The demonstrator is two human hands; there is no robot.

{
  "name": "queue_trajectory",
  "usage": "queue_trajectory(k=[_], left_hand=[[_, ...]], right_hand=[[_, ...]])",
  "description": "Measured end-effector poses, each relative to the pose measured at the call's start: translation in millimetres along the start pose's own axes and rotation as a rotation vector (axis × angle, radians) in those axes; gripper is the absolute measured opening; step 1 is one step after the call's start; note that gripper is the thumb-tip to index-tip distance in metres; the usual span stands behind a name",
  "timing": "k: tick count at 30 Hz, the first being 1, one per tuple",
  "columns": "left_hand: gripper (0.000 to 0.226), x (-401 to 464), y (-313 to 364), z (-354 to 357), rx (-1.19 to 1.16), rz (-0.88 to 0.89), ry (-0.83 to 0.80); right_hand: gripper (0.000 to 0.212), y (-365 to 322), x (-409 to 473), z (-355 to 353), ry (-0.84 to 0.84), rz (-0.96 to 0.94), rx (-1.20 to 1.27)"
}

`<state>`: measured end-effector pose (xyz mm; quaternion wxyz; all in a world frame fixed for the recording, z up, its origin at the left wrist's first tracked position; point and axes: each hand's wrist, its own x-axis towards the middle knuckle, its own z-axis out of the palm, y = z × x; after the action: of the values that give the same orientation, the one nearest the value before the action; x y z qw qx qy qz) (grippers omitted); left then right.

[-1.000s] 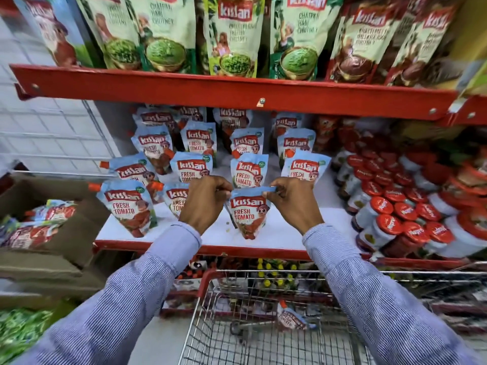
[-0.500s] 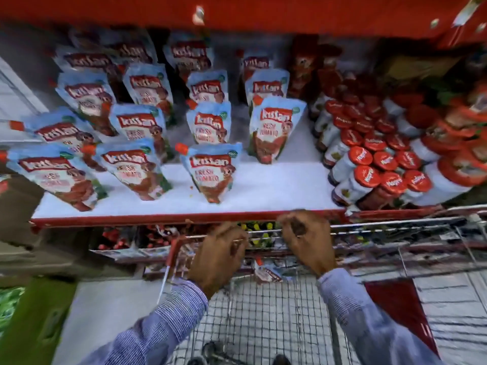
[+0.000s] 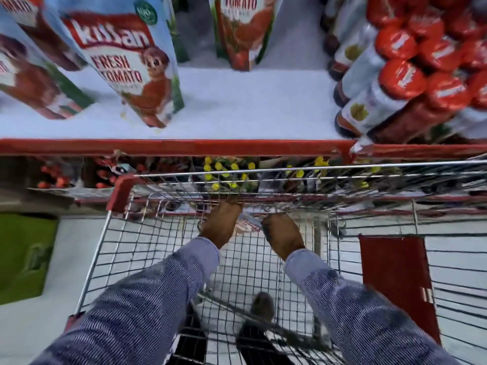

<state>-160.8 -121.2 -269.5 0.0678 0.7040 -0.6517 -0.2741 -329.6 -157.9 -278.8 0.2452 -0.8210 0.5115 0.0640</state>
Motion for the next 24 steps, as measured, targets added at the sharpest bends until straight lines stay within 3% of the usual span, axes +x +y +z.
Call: queue_trajectory(k=[3,7,16,19,24], left_hand=[[0.040,-18.8,6.6,-27.2,0.048,-0.037,0.004],[0.040,-67.8,48.0,-109.9,0.082,0.055,0.101],[0.039,-120.2,119.1,-299.7,0.033,0.233,0.598],[0.032,-101.9,126.0,-324.8,0.048,0.251,0.681],[0.024,-55.2,124.7,-330.5,0.040,0.170,0.688]], right_hand=[[0.021,-5.8,-19.6,-42.7,0.053,-0.059,0.077],[0.018,-29.3,-63.3,-130.0,0.204,-0.139,0.299],[0.005,-105.6,-96.9,-315.2,0.584,-0.312,0.428],[0.004,-117.4,-79.3,-342.3,0.683,-0.325,0.384],[0.005,-117.7,-32.4,-348.0,0.692,-0.255,0.340]])
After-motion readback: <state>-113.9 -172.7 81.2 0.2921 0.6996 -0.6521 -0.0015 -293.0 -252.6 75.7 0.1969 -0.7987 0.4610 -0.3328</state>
